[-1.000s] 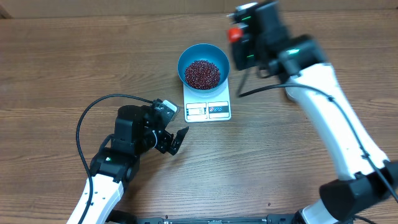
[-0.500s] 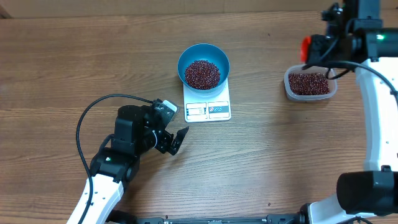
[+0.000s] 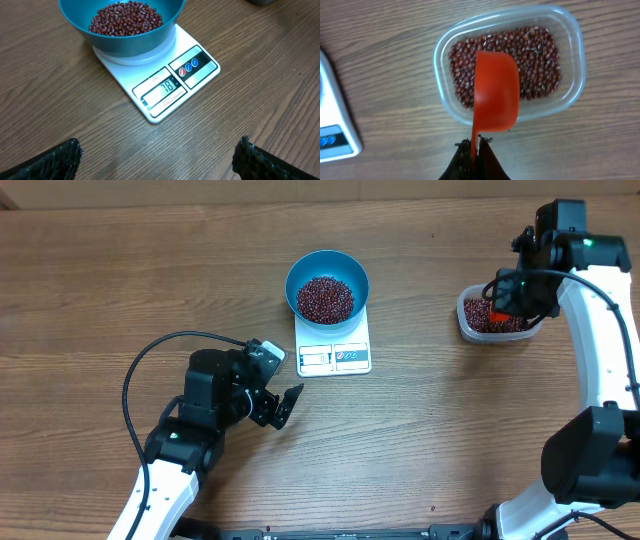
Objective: Scoop item into bowl and weigh 150g on scale
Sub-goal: 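Dip the red scoop into the bean tub with the right gripper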
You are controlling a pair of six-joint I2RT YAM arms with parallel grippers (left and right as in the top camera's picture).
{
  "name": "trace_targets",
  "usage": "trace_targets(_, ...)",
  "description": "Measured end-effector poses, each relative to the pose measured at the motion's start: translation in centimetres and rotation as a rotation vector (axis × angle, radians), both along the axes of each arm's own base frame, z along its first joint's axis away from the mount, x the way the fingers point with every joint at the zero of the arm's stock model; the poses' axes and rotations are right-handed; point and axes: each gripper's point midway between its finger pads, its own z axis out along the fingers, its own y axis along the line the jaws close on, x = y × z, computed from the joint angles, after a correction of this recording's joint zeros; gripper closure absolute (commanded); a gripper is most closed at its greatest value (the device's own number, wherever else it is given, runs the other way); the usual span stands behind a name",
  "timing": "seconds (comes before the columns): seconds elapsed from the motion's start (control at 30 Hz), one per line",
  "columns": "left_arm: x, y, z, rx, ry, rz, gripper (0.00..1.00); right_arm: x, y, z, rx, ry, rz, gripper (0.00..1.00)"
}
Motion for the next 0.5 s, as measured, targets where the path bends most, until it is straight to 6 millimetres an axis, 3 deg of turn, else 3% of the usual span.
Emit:
trace_targets(0.3,0.0,0.0,0.0,0.000,0.000,0.000,0.00,0.9,-0.7,-3.5,-0.038,-0.031,0.008,0.96)
trace_targets(0.5,0.0,0.0,0.0,0.000,0.000,0.000,0.00,0.8,-2.7,-5.2,-0.046,-0.044,-0.036,0.96)
